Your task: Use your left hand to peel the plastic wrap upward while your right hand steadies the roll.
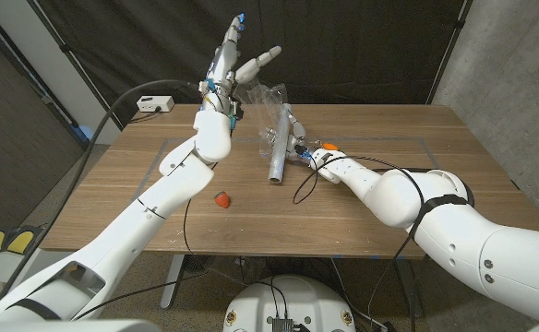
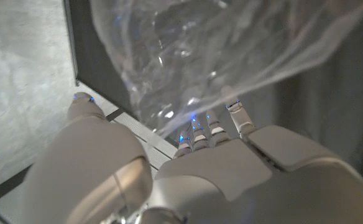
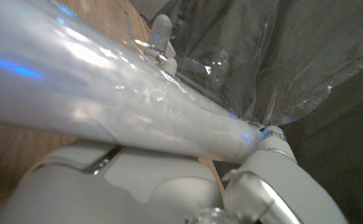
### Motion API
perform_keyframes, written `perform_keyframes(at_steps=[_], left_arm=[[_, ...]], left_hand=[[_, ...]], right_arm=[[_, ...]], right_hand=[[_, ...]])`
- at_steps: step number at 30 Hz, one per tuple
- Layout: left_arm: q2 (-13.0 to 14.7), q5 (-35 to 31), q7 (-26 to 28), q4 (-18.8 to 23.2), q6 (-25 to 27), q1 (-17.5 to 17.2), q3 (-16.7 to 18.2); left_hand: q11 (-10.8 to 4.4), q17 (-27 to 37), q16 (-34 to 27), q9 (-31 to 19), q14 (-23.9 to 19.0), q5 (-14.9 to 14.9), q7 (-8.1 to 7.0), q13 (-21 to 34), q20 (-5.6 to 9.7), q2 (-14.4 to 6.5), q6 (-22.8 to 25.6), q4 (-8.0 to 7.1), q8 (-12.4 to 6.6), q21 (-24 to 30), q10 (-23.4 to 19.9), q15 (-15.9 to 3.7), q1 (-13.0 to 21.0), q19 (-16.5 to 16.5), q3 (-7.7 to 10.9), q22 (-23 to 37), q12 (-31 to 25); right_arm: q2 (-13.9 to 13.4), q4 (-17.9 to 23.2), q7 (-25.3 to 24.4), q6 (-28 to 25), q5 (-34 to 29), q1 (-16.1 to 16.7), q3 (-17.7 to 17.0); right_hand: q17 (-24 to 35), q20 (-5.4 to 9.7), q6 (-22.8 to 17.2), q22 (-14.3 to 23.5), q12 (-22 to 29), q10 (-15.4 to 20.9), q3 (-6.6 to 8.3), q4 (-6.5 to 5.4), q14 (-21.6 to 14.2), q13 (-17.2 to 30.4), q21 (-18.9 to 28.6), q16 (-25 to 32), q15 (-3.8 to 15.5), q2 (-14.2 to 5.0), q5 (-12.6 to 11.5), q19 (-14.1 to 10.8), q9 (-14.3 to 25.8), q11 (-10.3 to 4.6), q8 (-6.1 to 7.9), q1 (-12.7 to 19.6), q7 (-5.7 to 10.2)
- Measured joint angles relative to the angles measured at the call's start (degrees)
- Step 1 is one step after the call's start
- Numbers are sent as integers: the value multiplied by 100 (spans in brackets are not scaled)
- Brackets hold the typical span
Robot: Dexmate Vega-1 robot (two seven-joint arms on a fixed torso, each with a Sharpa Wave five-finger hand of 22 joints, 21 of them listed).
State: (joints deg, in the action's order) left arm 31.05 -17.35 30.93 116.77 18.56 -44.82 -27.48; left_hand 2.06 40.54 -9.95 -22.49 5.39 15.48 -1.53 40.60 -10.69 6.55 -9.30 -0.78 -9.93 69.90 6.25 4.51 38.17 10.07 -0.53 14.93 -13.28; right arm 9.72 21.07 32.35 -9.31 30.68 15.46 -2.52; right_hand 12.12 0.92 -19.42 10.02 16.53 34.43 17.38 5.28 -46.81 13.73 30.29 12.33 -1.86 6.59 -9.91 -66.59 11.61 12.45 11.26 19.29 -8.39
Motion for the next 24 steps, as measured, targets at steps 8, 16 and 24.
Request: perform_keyframes(at_steps=[8,16,24], left_arm=[[87,-87,190,-13,231,-69,36],[235,-82,280,-15,151,-233,195],[448,43,261,26,-23,-485,469]], left_hand=[[80,-202,0,124,222,44,-43,-159,-70,7,-57,-91,0,-91,218,61,-128,8,-91,-137,64],[80,-268,-23,157,222,44,-102,-213,-69,-69,-52,-120,-69,-126,218,61,-202,8,-120,-187,64],[59,-332,-46,204,222,87,-102,-266,-69,-71,-52,-137,-92,-148,196,61,-200,8,-137,-216,64]], right_arm=[[49,-78,45,79,-98,-33,-63],[65,-119,286,246,-13,-39,145],[58,-118,445,430,286,26,483]], right_hand=[[0,0,0,0,-22,0,0,0,0,0,-22,0,0,-22,0,0,0,0,0,-22,0],[0,0,0,27,-22,59,-25,-25,-1,-1,-21,0,-1,-23,0,0,-1,-10,0,-69,0],[-1,0,-45,26,-22,75,-23,-24,-1,-1,-19,0,-1,-52,0,-63,-1,-10,19,-98,-1]])
